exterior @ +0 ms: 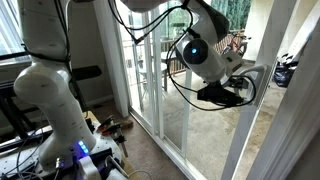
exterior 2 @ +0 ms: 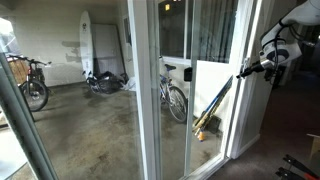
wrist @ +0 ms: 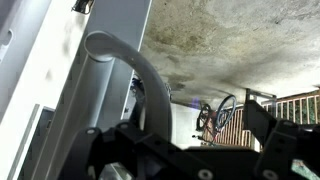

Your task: Open the door

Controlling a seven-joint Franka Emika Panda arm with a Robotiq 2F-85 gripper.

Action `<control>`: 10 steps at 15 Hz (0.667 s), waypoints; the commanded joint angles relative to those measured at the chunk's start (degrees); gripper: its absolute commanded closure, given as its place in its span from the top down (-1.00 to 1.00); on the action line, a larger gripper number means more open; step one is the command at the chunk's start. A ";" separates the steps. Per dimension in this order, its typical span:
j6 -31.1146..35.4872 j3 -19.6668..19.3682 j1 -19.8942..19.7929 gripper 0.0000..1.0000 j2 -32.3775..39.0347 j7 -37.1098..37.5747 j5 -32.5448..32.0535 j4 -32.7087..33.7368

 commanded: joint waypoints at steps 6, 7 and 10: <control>4.40 2.80 4.57 1.00 -4.83 -11.53 8.30 -6.97; 4.93 3.16 5.17 1.00 -5.36 -12.82 9.31 -7.76; 6.01 3.93 6.44 1.00 -6.21 -15.74 11.55 -9.12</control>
